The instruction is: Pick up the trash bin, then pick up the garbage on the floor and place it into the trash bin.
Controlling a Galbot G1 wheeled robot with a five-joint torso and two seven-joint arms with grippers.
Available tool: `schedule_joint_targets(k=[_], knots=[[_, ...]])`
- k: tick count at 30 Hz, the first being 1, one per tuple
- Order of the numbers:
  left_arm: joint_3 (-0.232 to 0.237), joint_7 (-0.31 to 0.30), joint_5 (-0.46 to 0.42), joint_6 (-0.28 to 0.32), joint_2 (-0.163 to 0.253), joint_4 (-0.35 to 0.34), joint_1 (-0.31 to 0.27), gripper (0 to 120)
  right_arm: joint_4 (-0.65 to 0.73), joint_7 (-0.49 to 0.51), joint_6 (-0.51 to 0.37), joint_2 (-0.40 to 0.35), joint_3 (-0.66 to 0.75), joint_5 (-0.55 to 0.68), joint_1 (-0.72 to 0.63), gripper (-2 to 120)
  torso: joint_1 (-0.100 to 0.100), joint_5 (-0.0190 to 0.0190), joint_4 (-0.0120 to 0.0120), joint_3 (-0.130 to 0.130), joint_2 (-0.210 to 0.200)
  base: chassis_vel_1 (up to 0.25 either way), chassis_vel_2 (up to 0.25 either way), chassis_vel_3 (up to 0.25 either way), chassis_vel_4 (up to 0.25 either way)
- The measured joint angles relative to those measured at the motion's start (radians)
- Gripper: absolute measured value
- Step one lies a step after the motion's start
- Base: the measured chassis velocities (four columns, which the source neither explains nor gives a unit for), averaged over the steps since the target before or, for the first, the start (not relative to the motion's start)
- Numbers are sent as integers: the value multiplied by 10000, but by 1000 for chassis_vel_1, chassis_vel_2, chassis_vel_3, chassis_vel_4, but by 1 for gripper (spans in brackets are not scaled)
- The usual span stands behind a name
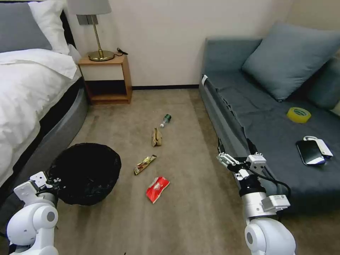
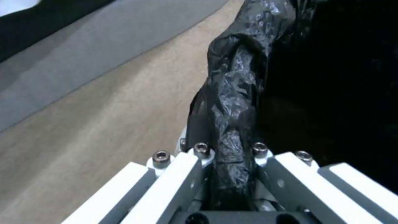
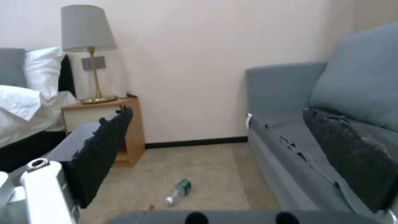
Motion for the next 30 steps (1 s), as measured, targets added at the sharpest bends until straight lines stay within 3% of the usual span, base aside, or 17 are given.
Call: schedule_joint_targets(k=[7,14,19,23,26,30], knots=[[5,17,26,1,-5,59,0,2,-285,-151,296,-97,-338,-162,51,100,1,0,0,1,0,-132,138,137,-122],[3,14,32,4,20,172,-32,2,-735,125,220,-245,-942,-504,298,100,0,1,1,-1,1,-6,6,10,-5],[-2,-16,35,6,114,261,-64,2,-1207,1046,-1095,-1003,-1875,-124,1067,100,0,-1,3,-1,0,0,0,0,0],[233,-75,-87,5,424,385,-357,2,-1403,1896,-2640,-1700,-2776,1243,1689,100,0,1,-2,-1,0,0,0,0,0],[261,-80,-147,6,503,425,-368,2,-2111,1797,-3159,-2204,-3554,1718,2443,100,0,0,-2,0,0,0,0,0,0],[203,-101,-145,7,531,457,-320,2,-3229,904,-2947,-2696,-4457,1823,3534,100,0,2,4,0,0,0,0,0,0]])
